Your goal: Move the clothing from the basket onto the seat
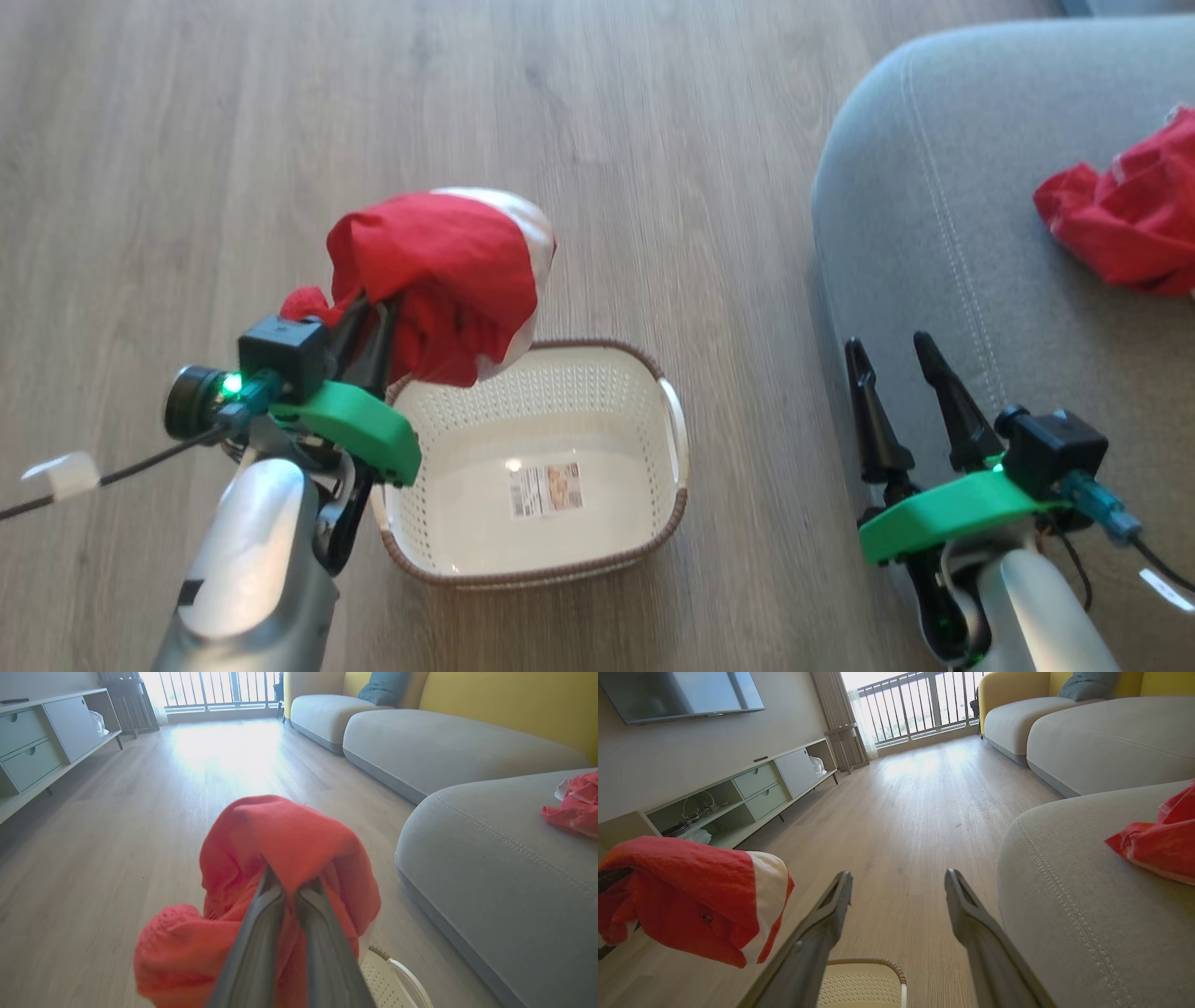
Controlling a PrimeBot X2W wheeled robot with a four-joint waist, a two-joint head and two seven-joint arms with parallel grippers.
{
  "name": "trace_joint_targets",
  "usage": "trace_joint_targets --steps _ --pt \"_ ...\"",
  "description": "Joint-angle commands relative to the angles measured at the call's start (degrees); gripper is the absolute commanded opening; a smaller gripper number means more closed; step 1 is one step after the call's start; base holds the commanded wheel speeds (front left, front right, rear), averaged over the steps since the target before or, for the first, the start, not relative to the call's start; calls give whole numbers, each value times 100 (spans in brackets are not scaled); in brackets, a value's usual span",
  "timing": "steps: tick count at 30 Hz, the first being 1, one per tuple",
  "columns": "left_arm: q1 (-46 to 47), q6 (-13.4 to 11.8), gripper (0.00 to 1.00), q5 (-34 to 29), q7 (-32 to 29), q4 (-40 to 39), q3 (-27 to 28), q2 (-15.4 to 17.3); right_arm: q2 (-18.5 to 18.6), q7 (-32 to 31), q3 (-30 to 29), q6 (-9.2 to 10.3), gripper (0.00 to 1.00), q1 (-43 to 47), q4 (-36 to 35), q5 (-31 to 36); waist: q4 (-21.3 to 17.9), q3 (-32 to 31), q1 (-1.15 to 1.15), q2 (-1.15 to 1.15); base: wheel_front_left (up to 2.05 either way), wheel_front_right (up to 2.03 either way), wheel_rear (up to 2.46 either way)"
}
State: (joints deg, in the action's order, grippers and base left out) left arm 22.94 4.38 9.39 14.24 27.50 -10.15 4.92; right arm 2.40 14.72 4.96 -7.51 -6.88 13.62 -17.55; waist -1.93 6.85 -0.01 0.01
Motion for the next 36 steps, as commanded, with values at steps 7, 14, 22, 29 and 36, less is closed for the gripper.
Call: trace_joint_targets --steps 7,14,22,29,36 --pt "-4 47 0 -155 75 -1358 661 -111 48 28 147 2 100 128 -108 13 83 -379 1 -1 0 0 0" --pt "-148 49 0 -197 75 -2266 810 -186 48 28 149 2 100 246 -114 -52 73 -517 1 -1 0 0 0" --pt "-154 93 0 -64 75 -2997 416 -202 48 28 160 2 100 374 -87 -55 150 -523 1 -1 0 0 0" --pt "-343 235 0 -228 75 -3094 -456 -203 48 28 155 2 100 419 -73 -36 149 -544 1 -1 0 0 0" --pt "-518 298 0 -437 75 -2904 -1132 -188 48 28 60 2 100 382 -106 -33 114 -479 1 -1 0 0 0"
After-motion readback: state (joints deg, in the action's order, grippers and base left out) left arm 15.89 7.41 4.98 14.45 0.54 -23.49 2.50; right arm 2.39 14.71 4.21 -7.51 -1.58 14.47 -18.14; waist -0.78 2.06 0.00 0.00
